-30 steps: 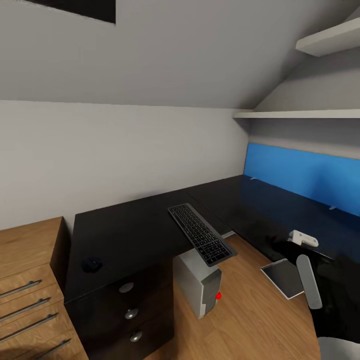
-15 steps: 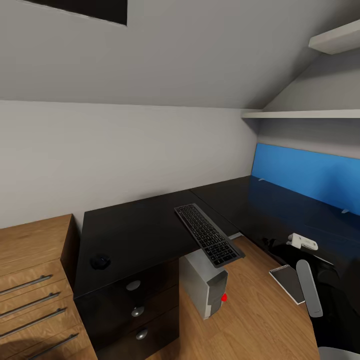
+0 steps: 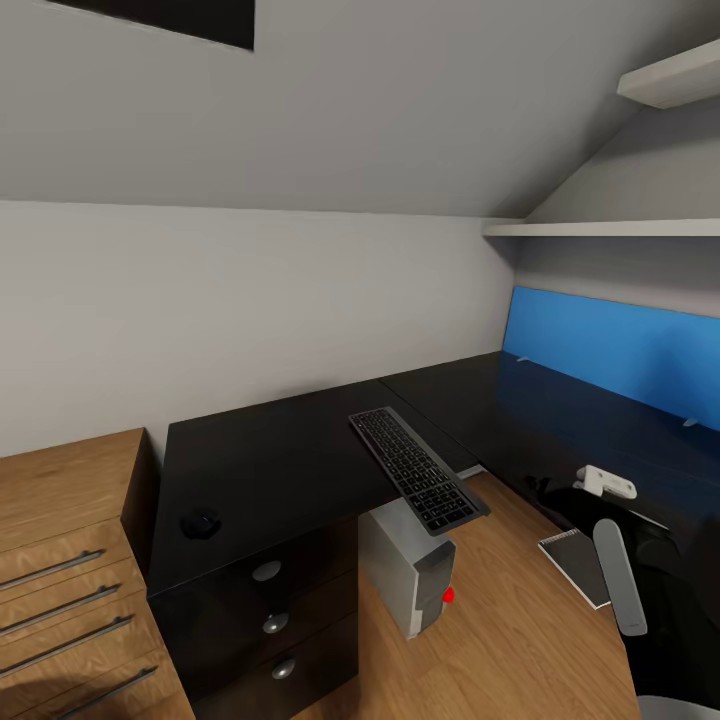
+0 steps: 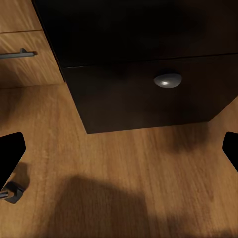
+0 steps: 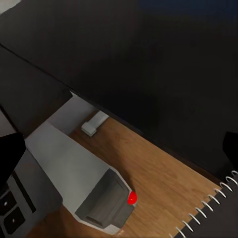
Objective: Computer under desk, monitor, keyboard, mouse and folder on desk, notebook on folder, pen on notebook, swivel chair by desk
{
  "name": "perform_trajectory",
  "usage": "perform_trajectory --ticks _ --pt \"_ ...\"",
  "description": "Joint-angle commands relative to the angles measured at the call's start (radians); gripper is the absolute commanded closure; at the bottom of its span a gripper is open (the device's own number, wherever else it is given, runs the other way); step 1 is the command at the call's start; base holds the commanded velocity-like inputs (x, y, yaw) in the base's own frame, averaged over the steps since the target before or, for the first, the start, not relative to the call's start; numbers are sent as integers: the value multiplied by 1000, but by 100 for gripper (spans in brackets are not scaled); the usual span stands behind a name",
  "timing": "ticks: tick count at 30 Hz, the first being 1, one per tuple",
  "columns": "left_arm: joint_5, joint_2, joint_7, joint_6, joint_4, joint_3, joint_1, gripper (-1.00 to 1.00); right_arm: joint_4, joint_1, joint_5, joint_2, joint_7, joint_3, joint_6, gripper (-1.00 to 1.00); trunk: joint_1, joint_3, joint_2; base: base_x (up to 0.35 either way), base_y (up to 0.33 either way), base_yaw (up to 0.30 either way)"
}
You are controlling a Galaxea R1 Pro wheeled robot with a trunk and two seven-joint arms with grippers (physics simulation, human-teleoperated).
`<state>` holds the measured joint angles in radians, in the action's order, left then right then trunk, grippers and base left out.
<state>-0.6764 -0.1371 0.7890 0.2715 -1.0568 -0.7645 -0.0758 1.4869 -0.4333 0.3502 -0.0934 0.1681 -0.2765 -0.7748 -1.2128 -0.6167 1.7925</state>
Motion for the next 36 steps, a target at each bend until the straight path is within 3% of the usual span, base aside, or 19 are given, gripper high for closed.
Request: perform_trajectory --ticks 1,11,36 --pt "-9 -1 3 6 -2 -3 1 -100 2 0 10 0 8 0 -6 -100 0 -1 0 0 0 0" --pt "-8 -1 3 6 18 -1 1 -100 2 4 10 7 10 2 -23 -100 0 -5 0 -68 -57 109" --pt "-8 -1 3 6 18 -1 1 -100 1 4 10 9 10 2 -21 -100 0 -22 0 -325 -25 199"
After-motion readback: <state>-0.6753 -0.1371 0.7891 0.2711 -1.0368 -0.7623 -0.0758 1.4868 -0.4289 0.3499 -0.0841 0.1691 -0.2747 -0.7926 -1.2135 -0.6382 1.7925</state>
